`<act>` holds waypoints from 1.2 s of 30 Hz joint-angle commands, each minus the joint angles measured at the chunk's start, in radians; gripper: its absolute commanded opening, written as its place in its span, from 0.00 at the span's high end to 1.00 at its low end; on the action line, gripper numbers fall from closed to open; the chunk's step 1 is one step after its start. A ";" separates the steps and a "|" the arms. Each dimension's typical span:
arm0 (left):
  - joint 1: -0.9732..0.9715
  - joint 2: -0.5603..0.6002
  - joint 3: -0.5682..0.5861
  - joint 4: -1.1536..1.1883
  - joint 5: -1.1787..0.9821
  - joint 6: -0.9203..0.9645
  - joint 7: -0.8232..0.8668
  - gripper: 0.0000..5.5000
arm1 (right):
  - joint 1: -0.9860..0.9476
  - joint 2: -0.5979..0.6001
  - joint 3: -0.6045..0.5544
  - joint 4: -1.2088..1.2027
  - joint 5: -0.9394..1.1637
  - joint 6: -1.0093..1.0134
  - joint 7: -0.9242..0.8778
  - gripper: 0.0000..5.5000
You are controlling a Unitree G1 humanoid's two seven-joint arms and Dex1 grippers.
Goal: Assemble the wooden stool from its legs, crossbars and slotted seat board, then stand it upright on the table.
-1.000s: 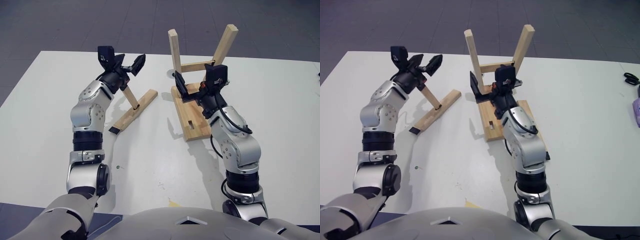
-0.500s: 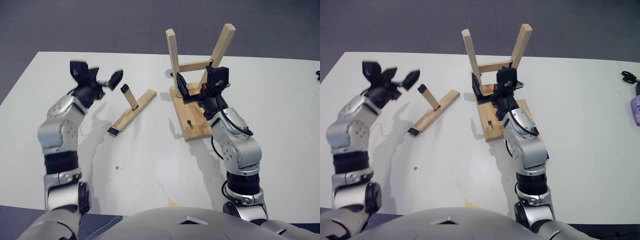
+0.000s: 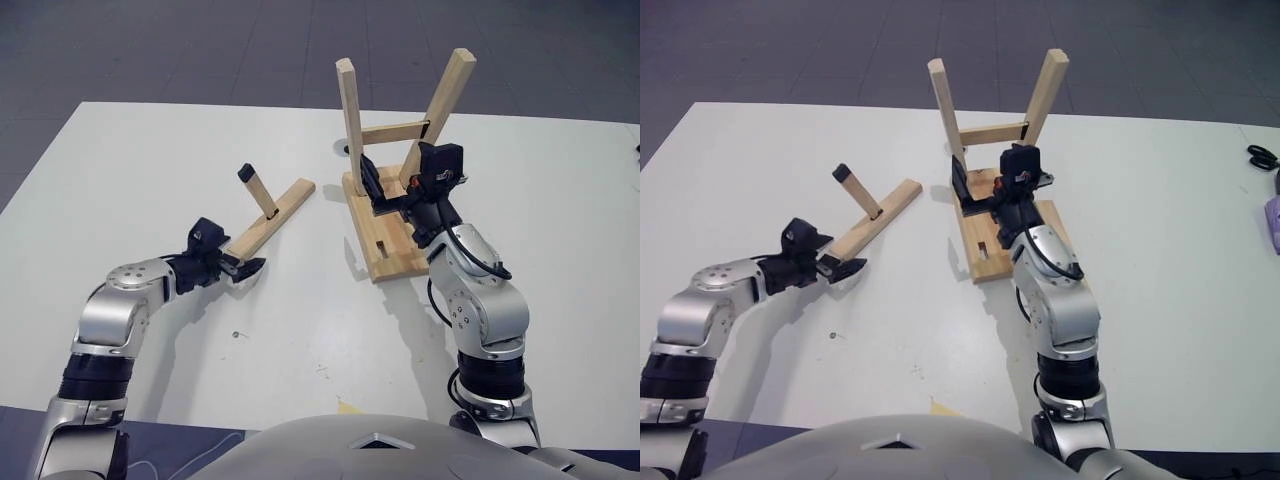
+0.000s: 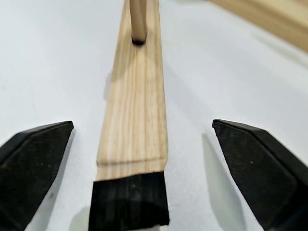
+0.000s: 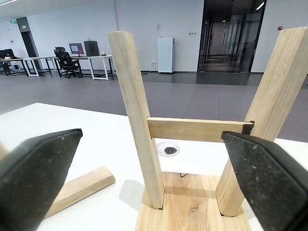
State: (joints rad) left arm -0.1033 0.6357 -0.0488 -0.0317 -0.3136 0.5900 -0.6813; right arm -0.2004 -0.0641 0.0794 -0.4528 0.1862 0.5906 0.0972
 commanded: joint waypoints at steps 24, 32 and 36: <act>-0.062 -0.002 -0.028 0.124 0.122 -0.089 -0.051 0.62 | 0.017 0.022 0.031 -0.005 -0.035 -0.009 -0.027 0.02; -0.361 -0.137 0.294 0.063 0.148 -0.203 0.485 0.62 | -0.093 0.055 -0.135 -0.028 0.234 0.026 0.079 0.02; -0.534 -0.103 0.259 0.004 0.154 -0.282 0.443 0.62 | -0.292 0.090 -0.348 0.009 0.722 0.124 0.061 0.02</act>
State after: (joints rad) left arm -0.5345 0.4933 0.2410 0.0392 -0.1621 0.3635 -0.1866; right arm -0.3389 -0.0008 -0.1254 -0.4663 0.6071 0.6447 0.1885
